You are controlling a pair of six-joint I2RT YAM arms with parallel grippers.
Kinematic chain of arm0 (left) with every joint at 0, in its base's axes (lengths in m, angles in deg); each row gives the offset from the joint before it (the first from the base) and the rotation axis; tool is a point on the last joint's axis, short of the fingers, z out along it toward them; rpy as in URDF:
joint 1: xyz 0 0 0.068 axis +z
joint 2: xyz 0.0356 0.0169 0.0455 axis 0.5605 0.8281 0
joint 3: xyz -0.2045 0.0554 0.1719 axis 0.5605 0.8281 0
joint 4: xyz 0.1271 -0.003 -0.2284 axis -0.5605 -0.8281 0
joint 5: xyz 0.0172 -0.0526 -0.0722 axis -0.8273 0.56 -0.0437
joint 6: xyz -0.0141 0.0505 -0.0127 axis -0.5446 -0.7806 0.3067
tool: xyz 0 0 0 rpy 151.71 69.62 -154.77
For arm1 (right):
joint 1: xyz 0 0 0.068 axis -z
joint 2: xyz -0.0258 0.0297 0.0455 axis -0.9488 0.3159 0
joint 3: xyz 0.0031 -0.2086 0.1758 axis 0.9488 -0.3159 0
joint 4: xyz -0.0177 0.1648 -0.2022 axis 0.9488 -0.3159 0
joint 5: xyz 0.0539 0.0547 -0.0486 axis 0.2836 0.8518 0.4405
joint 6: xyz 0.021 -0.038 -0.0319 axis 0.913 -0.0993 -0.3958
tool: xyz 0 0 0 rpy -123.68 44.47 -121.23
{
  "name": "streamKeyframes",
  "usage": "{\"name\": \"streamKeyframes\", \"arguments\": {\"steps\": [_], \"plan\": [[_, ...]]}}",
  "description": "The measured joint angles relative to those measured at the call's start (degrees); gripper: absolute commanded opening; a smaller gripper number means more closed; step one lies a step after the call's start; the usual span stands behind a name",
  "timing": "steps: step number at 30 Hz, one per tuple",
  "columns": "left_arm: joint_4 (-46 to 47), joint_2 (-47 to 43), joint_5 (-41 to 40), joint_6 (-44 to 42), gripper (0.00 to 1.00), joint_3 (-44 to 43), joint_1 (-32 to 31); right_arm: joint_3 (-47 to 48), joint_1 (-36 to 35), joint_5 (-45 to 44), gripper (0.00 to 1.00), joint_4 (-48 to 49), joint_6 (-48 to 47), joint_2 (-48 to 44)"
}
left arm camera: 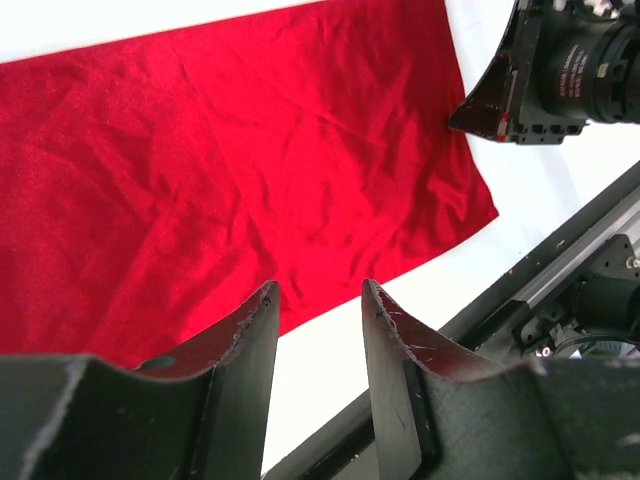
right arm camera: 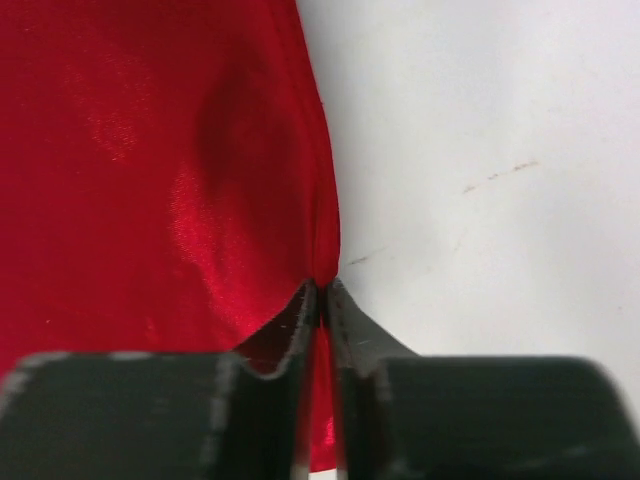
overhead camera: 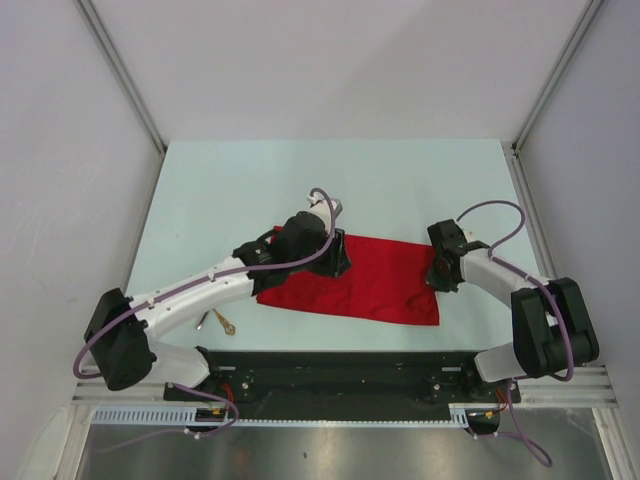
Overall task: Fold the napkin into a case and place the utensils inside
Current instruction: Pick up the rectangle-folded napkin from the center of the board.
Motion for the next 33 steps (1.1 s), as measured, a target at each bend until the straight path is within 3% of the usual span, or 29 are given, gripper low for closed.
{"name": "streamKeyframes", "arguments": {"steps": [7, 19, 27, 33], "plan": [[-0.02, -1.55, 0.52, 0.02, 0.43, 0.35, 0.96, -2.49, 1.55, 1.44, 0.00, 2.19, -1.38, -2.91], [-0.37, -2.82, 1.77, 1.90, 0.43, 3.17, 6.29, -2.54, 8.85, -1.18, 0.00, -2.95, -4.44, -13.05], [-0.26, -6.08, 4.00, 3.15, 0.43, 7.89, 13.18, 4.13, -4.00, -4.39, 0.00, -5.01, -5.18, -9.99], [-0.17, -8.35, 6.54, 3.10, 0.43, 9.62, 19.21, 13.88, -15.87, -5.05, 0.00, -5.70, -3.61, -0.76]]}}
